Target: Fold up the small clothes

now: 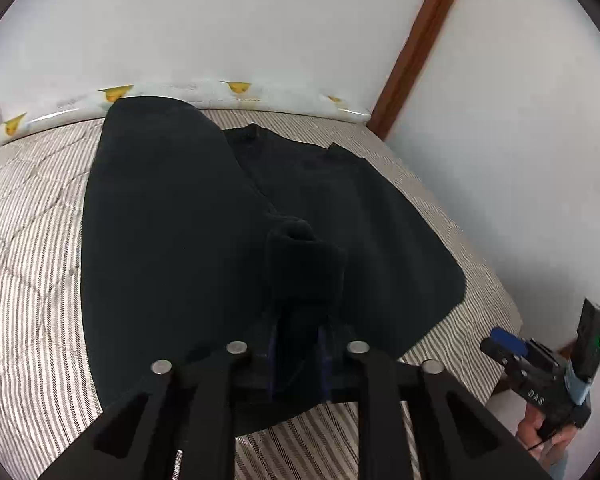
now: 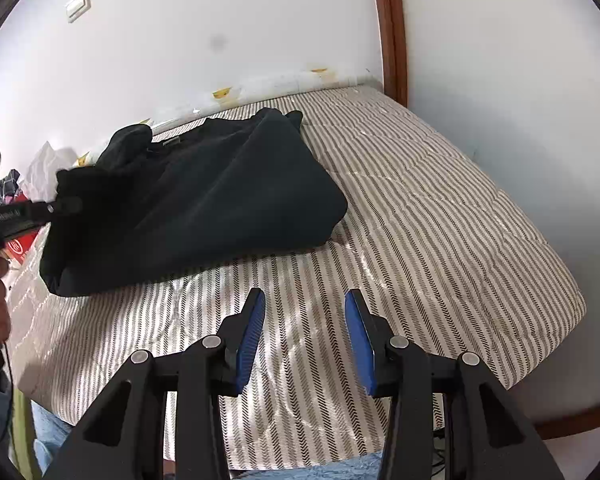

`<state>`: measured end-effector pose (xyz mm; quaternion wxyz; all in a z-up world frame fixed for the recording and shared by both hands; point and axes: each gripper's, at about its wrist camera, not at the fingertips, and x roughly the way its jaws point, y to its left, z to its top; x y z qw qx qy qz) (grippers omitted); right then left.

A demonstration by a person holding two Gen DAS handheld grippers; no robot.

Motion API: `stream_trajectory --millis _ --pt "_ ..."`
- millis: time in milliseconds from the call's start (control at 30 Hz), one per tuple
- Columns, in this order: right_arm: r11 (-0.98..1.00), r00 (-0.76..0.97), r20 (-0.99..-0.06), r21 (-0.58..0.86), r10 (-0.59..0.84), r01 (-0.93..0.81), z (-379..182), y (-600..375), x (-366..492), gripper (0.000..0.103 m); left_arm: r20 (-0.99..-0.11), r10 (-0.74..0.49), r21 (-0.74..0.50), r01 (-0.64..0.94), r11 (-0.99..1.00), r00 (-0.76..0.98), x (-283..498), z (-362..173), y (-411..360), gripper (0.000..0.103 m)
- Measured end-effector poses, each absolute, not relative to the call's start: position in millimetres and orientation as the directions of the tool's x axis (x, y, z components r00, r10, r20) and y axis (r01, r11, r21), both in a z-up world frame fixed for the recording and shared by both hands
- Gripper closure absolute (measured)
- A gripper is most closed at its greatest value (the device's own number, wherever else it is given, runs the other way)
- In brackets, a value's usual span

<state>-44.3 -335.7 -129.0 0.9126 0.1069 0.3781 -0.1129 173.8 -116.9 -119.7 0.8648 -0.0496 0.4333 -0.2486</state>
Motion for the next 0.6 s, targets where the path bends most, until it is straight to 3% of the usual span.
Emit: stream_trajectory --millis 67,133,167,200,400,533,600 --pt "0.955 0.694 -0.712 0.123 -0.106 0.271 -125.6 -329.7 -36.9 0.059 -0.709 -0.517 -0.324 0.430 0.843 0.480 166.5 -113.2 -107.9 0.070" --pt "0.963 0.706 -0.702 0.118 -0.092 0.242 -119.3 -314.9 -27.6 0.050 -0.695 -0.517 -0.308 0.443 0.842 0.499 158.3 -108.4 -98.3 0.057" --pt "0.968 0.714 -0.695 0.113 -0.084 0.224 -116.0 -306.0 -20.4 0.048 -0.692 -0.501 -0.288 0.438 0.852 0.519 154.0 -106.3 -90.1 0.044" --pt "0.974 0.723 -0.688 0.109 -0.072 0.200 -112.8 -296.2 -13.4 0.047 -0.690 -0.480 -0.265 0.428 0.864 0.542 149.4 -105.2 -81.4 0.039" --pt "0.986 0.744 -0.661 0.167 0.092 0.026 -99.1 -232.9 36.0 0.032 -0.712 -0.378 -0.197 0.349 0.916 0.591 132.0 -122.6 -19.1 0.035" --pt "0.964 0.713 -0.669 0.263 0.208 -0.034 -103.1 -204.5 67.4 0.032 -0.731 -0.368 -0.244 0.283 0.927 0.574 126.1 -147.1 16.4 0.033" --pt "0.963 0.713 -0.672 0.270 0.198 -0.012 -106.7 -194.7 82.8 0.032 -0.718 -0.405 -0.293 0.281 0.914 0.567 120.9 -157.4 25.7 0.032"
